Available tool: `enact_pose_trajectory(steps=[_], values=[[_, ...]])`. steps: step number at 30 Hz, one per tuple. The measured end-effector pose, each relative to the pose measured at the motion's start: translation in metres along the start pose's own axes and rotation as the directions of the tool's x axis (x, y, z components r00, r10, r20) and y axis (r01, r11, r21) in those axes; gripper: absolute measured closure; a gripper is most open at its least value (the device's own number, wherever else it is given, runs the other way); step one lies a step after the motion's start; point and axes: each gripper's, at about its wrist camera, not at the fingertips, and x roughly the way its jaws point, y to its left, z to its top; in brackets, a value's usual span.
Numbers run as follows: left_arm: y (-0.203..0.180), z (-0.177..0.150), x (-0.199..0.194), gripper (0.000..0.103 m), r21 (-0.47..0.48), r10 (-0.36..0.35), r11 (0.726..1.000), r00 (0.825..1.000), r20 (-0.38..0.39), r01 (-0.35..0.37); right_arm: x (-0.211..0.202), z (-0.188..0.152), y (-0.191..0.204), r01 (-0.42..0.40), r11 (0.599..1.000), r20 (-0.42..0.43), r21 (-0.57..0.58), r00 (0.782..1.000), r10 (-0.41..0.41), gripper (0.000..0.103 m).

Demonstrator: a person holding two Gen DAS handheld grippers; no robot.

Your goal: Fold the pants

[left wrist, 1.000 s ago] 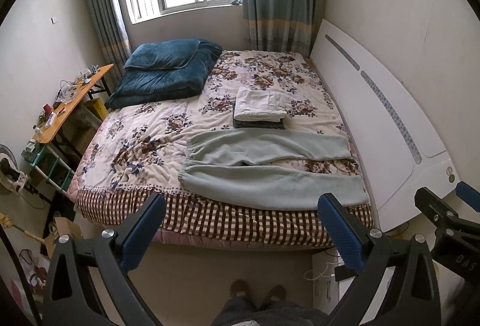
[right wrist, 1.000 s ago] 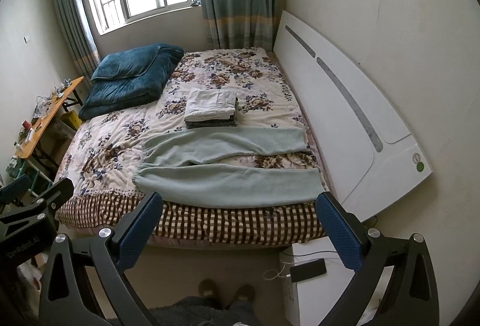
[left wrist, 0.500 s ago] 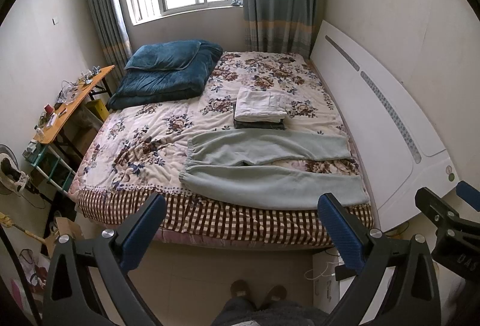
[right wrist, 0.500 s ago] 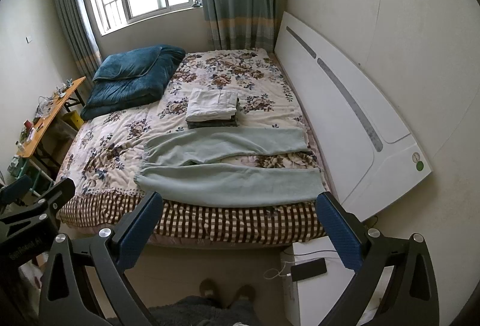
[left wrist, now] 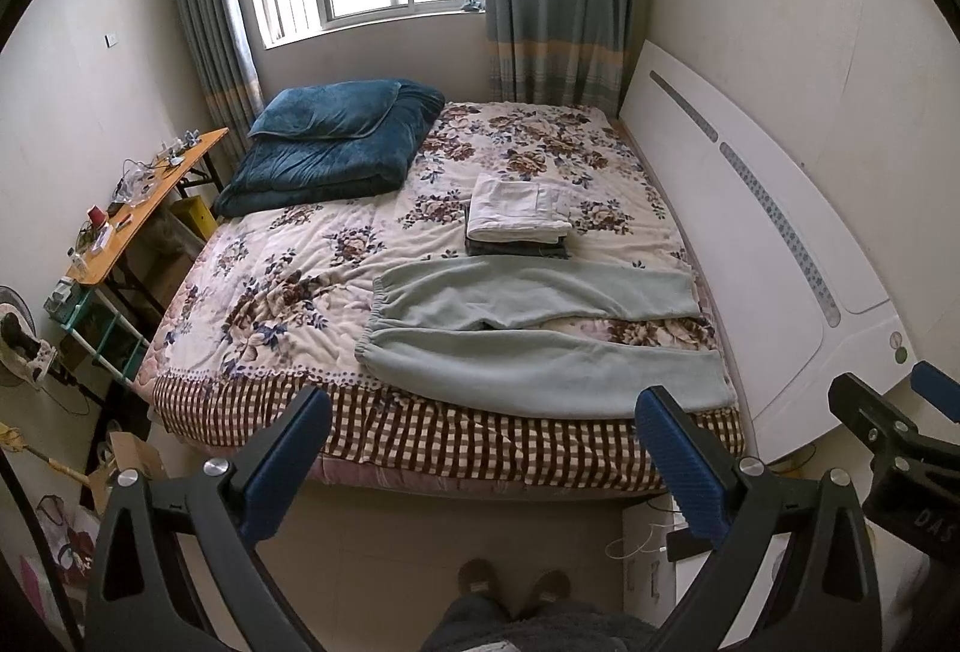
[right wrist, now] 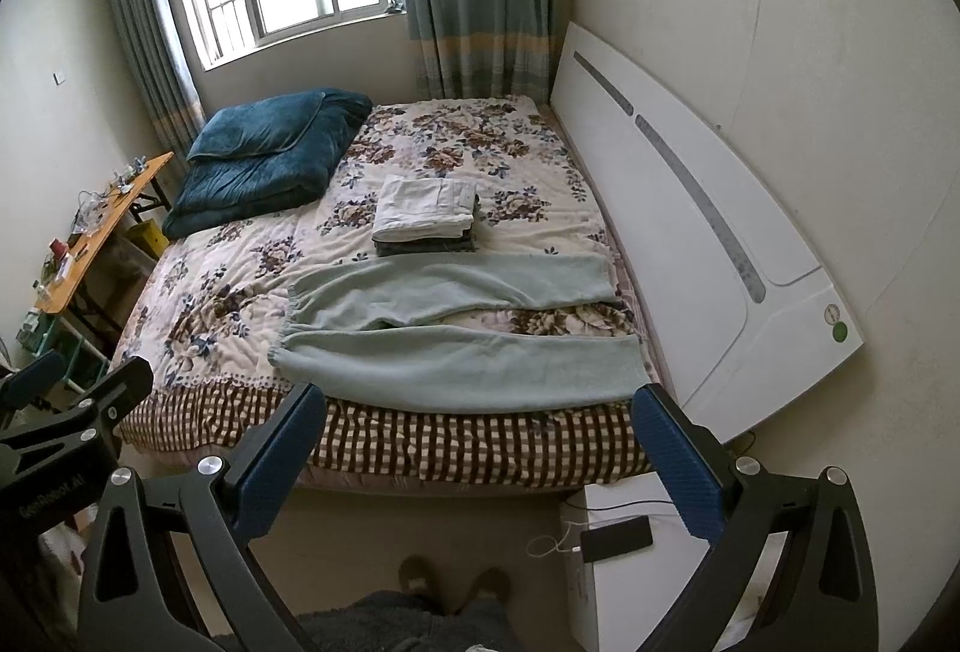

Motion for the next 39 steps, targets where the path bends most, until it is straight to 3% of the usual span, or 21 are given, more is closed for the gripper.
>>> enact_pose_trajectory(steps=[14,21,28,33,39], values=[[-0.003,-0.002,0.002,0.000,-0.014,0.007,1.000,1.000,-0.009,-0.007,0.005,0.001,-0.001,-0.009,1.000,-0.010,0.000,1.000,0.009,0.000],[-0.016,0.011,0.030,0.000,-0.033,0.054,0.998,0.998,-0.011,-0.054,0.044,0.012,-0.013,-0.020,1.000,-0.042,0.015,0.999,0.021,0.000],[-0.028,0.033,0.094,0.000,-0.040,0.099,0.994,0.993,-0.060,-0.101,0.122,0.028,-0.031,0.005,0.999,-0.097,0.034,0.995,-0.002,0.000],[-0.036,0.057,0.155,0.000,-0.009,0.117,0.993,0.988,-0.106,-0.118,0.207,0.048,-0.044,-0.007,0.997,-0.169,0.074,0.985,0.020,0.000],[-0.034,0.104,0.276,0.000,0.068,0.143,0.989,0.975,-0.171,-0.133,0.336,0.083,-0.038,0.021,0.998,-0.240,0.067,0.971,-0.004,0.000]])
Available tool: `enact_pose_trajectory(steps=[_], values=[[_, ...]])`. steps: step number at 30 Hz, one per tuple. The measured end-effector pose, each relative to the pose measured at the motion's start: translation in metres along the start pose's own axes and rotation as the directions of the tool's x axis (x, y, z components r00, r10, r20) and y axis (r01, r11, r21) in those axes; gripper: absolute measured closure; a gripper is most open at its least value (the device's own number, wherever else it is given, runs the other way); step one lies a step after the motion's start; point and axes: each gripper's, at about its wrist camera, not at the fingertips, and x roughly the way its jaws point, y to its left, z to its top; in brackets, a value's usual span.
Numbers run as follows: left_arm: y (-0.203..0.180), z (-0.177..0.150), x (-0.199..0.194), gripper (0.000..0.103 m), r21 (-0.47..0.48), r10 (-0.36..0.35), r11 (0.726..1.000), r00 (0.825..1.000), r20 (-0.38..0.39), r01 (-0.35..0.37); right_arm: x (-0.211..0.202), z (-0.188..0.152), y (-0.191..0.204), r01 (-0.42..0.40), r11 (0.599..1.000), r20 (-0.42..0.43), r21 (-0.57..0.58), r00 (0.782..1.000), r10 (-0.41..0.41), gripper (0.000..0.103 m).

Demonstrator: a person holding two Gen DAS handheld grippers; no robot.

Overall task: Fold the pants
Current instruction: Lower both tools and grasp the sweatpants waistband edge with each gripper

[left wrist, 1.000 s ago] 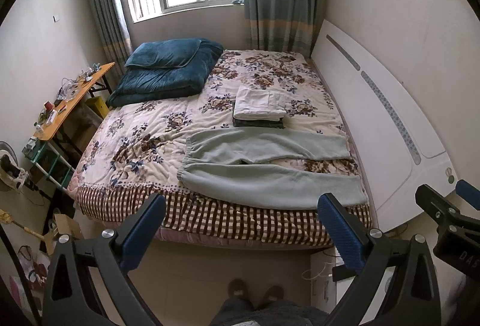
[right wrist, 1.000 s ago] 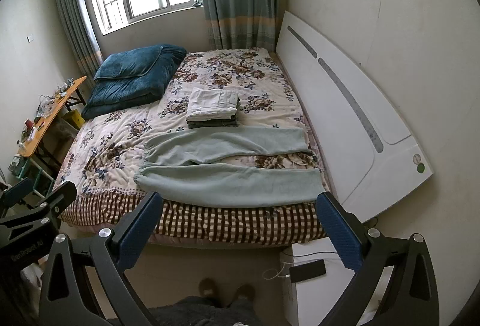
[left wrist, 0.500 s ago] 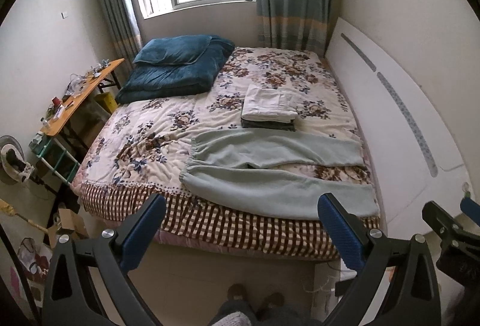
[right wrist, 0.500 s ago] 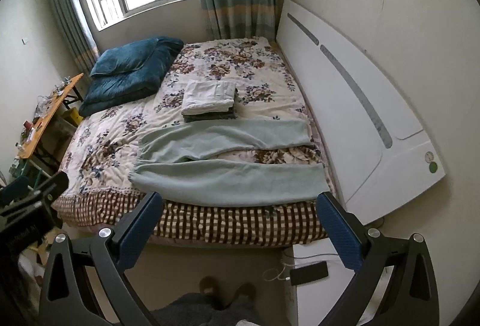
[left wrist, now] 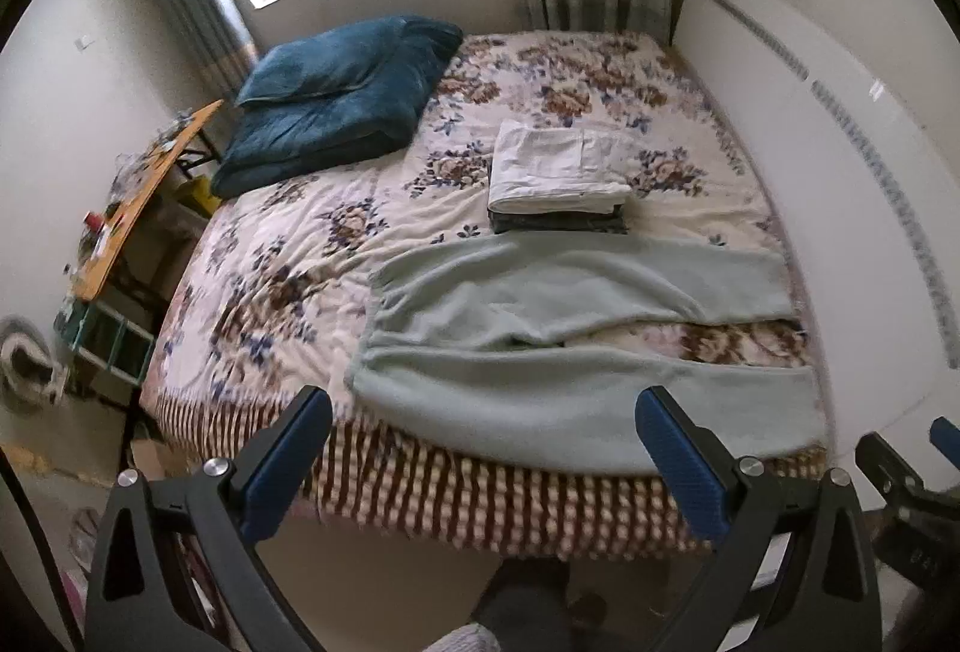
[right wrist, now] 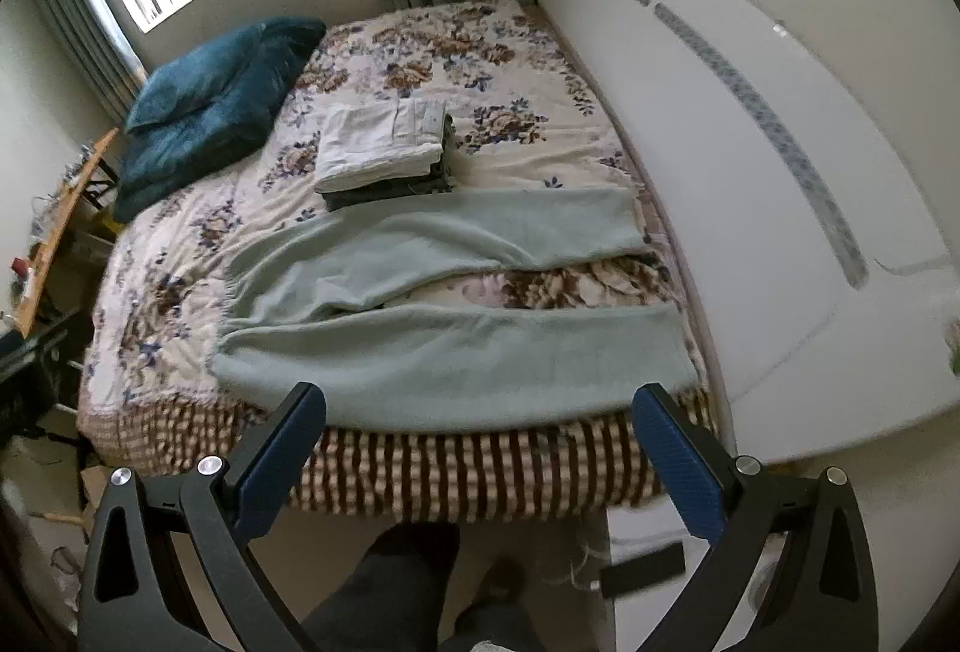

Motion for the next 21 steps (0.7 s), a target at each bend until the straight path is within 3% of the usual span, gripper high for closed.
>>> enact_pose_trajectory(steps=[4,10,17,21], values=[[0.004,0.052,0.086,0.000,0.051,-0.001,0.999,0.998,-0.057,0.004,0.088,0.054,0.024,0.039,0.996,-0.069,-0.077,0.997,-0.044,0.000],[0.012,0.116,0.235,0.000,0.117,-0.014,0.992,0.981,-0.195,0.037,0.232,0.144,0.060,0.012,0.991,-0.203,-0.133,0.978,-0.039,0.000],[0.028,0.159,0.392,0.009,0.136,-0.034,0.987,0.946,-0.324,0.083,0.424,0.244,0.089,-0.062,0.974,-0.294,-0.218,0.956,-0.005,0.000],[0.025,0.169,0.475,0.010,0.181,-0.031,0.978,0.930,-0.366,0.104,0.529,0.272,0.110,-0.125,0.943,-0.343,-0.308,0.939,0.012,0.000]])
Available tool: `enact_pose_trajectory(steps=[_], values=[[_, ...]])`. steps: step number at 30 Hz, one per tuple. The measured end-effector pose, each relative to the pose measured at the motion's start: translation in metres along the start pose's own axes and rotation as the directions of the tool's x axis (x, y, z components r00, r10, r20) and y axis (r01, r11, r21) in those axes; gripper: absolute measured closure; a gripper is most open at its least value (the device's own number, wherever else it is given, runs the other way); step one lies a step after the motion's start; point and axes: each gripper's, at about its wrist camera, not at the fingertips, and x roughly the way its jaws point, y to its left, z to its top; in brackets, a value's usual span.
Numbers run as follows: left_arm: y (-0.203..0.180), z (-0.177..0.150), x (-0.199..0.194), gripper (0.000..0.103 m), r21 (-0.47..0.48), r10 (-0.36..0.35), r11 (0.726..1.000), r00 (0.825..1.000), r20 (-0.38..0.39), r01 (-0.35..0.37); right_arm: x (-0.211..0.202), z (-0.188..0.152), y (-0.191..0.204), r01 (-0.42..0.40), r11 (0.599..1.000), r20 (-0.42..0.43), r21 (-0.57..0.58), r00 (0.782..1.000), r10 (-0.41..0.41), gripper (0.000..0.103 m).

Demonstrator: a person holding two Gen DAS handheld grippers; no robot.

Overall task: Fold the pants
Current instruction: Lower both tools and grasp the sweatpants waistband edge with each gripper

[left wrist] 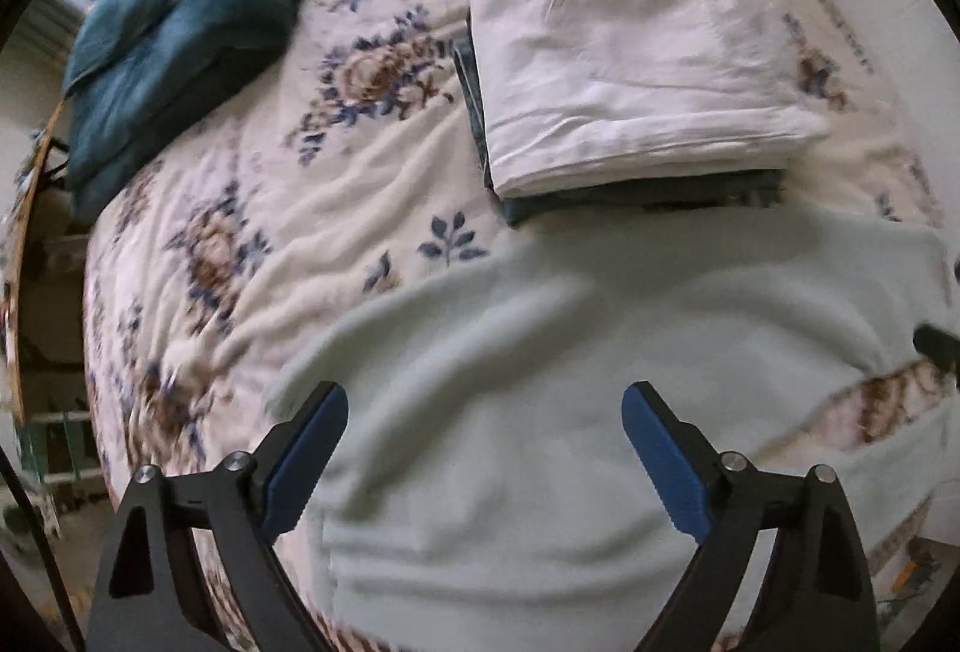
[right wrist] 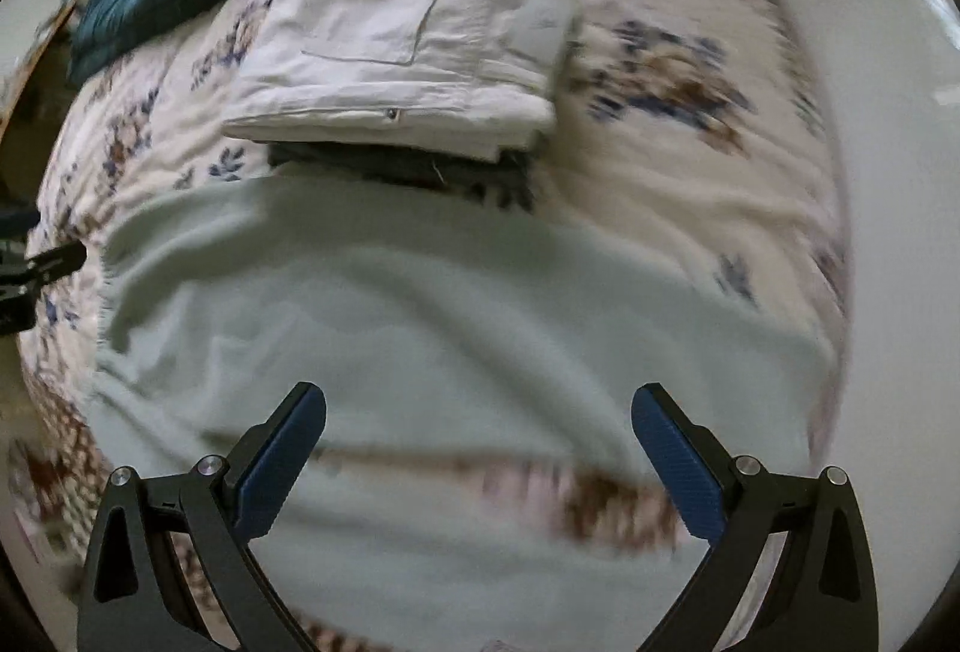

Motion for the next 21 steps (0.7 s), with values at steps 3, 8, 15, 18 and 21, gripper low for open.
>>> enact_pose_trajectory(steps=[3,8,15,18,21], values=[[-0.006,0.024,0.059,0.010,0.072,0.002,0.997,0.998,-0.059,0.002,0.078,0.047,0.000,-0.010,0.998,-0.038,-0.054,0.999,0.008,0.000],[-0.025,0.044,0.139,0.010,0.220,-0.017,0.974,0.985,-0.169,0.055,0.148,0.058,-0.002,-0.024,0.992,-0.095,-0.128,0.995,0.011,0.000],[-0.043,0.045,0.189,0.010,0.343,-0.010,0.934,0.965,-0.261,0.102,0.189,0.068,-0.018,-0.026,0.972,-0.145,-0.233,0.989,-0.008,0.000],[-0.044,0.045,0.183,0.032,0.322,-0.062,0.935,0.964,-0.258,0.146,0.207,0.071,-0.028,-0.028,0.965,-0.184,-0.260,0.983,-0.021,0.000],[-0.048,0.042,0.169,0.064,0.328,-0.096,0.928,0.962,-0.255,0.180,0.235,0.079,-0.036,-0.067,0.961,-0.263,-0.267,0.965,-0.006,0.000]])
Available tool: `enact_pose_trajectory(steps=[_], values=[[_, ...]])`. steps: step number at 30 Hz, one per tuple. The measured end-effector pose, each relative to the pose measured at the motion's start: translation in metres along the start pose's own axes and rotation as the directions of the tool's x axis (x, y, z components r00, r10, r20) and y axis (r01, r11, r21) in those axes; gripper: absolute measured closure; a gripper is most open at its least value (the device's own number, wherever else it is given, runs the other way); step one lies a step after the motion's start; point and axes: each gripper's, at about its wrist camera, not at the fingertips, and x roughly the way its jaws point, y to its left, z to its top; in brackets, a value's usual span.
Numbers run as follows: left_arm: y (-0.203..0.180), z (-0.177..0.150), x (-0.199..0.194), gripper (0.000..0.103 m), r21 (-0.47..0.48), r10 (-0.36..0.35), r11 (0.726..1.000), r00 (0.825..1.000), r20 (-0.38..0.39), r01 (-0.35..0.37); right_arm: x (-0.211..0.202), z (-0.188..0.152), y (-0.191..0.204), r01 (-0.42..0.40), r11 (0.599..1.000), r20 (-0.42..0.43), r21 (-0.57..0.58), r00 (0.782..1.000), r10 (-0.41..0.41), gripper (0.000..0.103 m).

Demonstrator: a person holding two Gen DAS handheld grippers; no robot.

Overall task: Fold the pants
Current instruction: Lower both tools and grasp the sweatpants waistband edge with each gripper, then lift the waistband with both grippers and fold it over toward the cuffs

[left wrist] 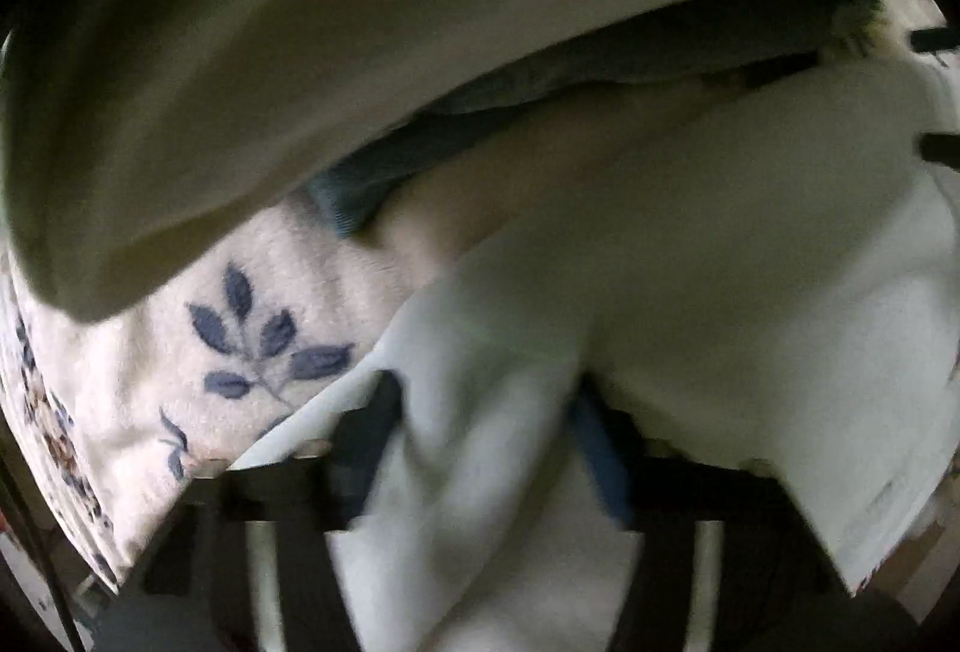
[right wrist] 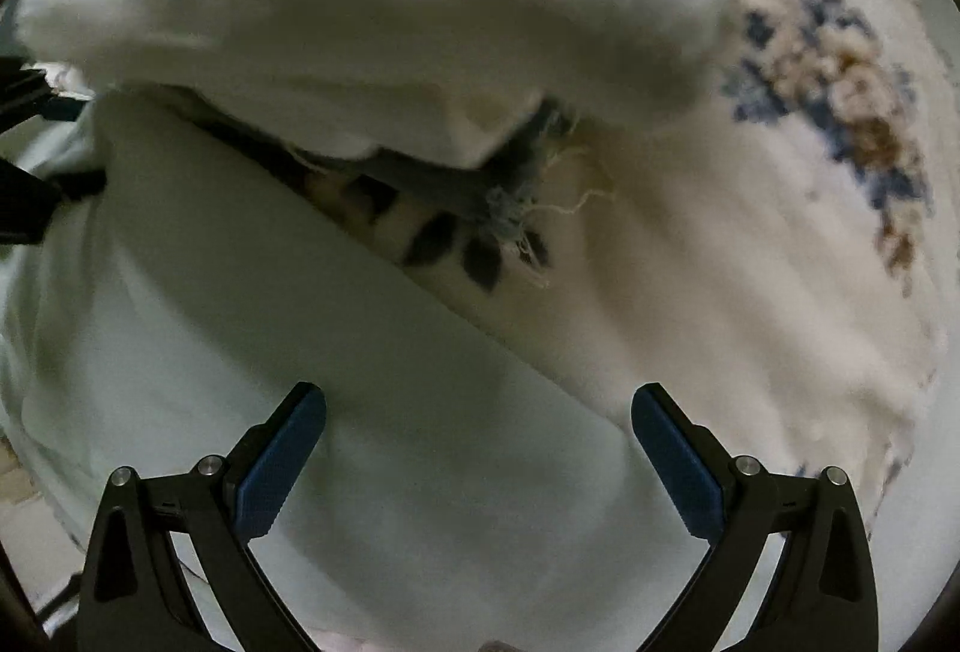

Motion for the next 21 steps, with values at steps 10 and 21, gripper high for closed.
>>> enact_pose_trajectory(steps=[10,21], values=[[-0.012,-0.041,-0.067,0.096,-0.063,0.027,0.998,0.989,0.143,-0.018,0.000,-0.001,0.001,-0.035,0.999,0.011,-0.002,0.999,0.035,0.088],[-0.083,-0.168,-0.148,0.097,-0.191,0.009,0.980,0.953,0.304,0.051,-0.063,-0.117,0.039,-0.045,0.992,0.170,0.116,0.985,0.025,0.091]])
